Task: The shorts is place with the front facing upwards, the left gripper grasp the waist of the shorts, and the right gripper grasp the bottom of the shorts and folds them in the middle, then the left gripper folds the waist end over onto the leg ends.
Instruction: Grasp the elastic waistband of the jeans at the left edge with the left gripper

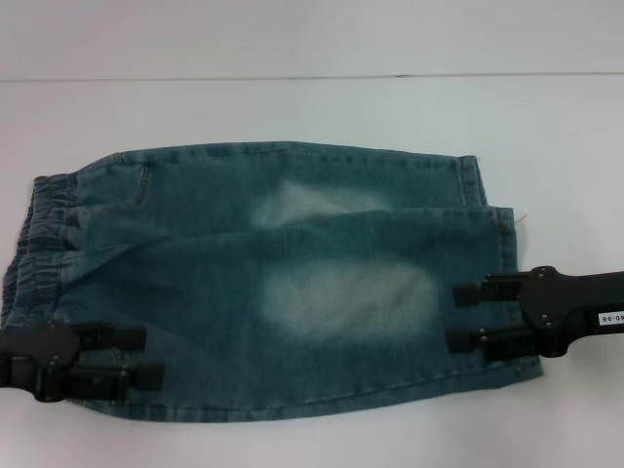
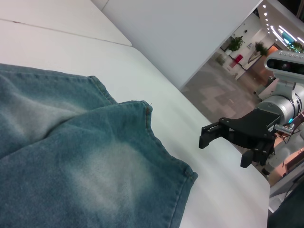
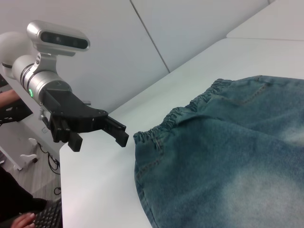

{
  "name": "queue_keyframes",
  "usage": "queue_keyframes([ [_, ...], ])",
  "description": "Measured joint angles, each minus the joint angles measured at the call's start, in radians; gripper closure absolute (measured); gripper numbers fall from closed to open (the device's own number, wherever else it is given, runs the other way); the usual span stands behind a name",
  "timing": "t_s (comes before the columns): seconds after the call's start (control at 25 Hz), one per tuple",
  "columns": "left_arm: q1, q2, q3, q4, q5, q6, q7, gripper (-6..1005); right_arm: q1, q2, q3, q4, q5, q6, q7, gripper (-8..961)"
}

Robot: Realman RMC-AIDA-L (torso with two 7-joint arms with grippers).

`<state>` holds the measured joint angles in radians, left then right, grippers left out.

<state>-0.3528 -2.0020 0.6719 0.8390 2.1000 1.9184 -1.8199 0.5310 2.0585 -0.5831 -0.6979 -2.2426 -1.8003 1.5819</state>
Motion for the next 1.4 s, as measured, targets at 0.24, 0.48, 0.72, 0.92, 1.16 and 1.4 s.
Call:
queue_keyframes([
  [0.24, 0.0, 0.0, 0.0, 0.0, 0.0, -0.001, 0.0, 67, 0.0, 0.0, -0.001, 0.0, 0.0, 0.0, 0.0, 96],
  [0.48, 0.005, 0.006, -0.014, 0.014, 0.026, -0.005, -0.005, 68, 0.0, 0.0, -0.001, 0.0, 0.0, 0.002, 0.0, 96],
  [0.72, 0.021, 0.055, -0.151, 0.052, 0.147, -0.036, -0.017, 69, 0.0, 0.0, -0.001, 0.0, 0.0, 0.009, -0.001, 97],
  [0.92, 0.024, 0.08, -0.214, 0.061, 0.246, -0.098, -0.019, 70, 0.003, 0.001, -0.001, 0.01, 0.0, 0.011, -0.014, 97],
  [1.16, 0.024, 0.074, -0.221, 0.064, 0.346, -0.214, -0.023, 71, 0.004, 0.001, -0.001, 0.023, 0.0, 0.015, -0.024, 97],
  [1.4, 0.011, 0.056, -0.213, 0.054, 0.378, -0.268, -0.025, 72, 0.004, 0.001, -0.001, 0.025, 0.0, 0.022, -0.027, 96],
])
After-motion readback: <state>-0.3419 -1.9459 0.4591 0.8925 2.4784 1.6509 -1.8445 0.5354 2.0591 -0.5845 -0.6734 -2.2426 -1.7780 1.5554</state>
